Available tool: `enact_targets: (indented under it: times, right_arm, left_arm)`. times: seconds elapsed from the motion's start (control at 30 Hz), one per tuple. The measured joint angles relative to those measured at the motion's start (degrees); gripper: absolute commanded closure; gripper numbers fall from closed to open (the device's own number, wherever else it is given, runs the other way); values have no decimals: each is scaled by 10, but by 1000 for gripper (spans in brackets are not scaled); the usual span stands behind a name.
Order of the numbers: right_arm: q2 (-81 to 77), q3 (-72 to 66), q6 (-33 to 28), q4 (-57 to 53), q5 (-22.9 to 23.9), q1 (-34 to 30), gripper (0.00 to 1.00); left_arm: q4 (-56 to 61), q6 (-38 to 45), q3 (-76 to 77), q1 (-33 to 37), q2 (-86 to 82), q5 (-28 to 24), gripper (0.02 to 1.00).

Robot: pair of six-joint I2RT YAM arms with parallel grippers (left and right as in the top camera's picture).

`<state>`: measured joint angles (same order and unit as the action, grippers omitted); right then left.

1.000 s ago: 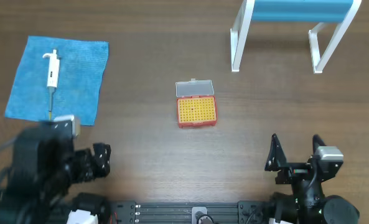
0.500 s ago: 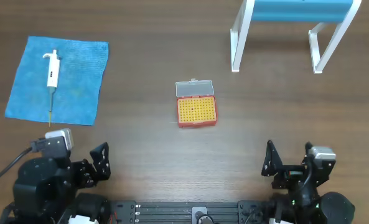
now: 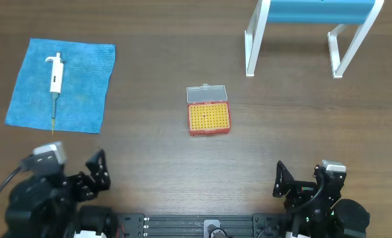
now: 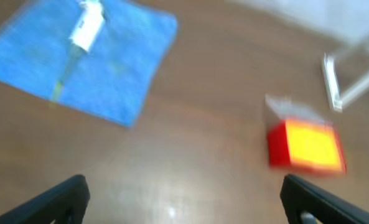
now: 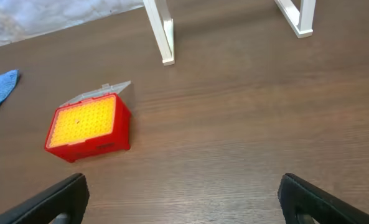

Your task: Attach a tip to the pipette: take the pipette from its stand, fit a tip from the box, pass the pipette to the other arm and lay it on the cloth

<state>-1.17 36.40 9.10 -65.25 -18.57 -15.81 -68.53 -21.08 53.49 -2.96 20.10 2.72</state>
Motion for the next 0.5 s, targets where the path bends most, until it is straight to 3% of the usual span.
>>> enact_targets:
  times: [0.23,0.43,0.5]
  right_arm:
    - [0,0,0,0,0,0,25]
    - [0,0,0,-1,0,0,25]
    - [0,0,0,-1,0,0,25]
  left_arm:
    - [290,108,-171,41,-167,-14,23]
    - [570,139,-373,41,-189,-72,23]
    - [614,140,-424,41,-189,-90,23]
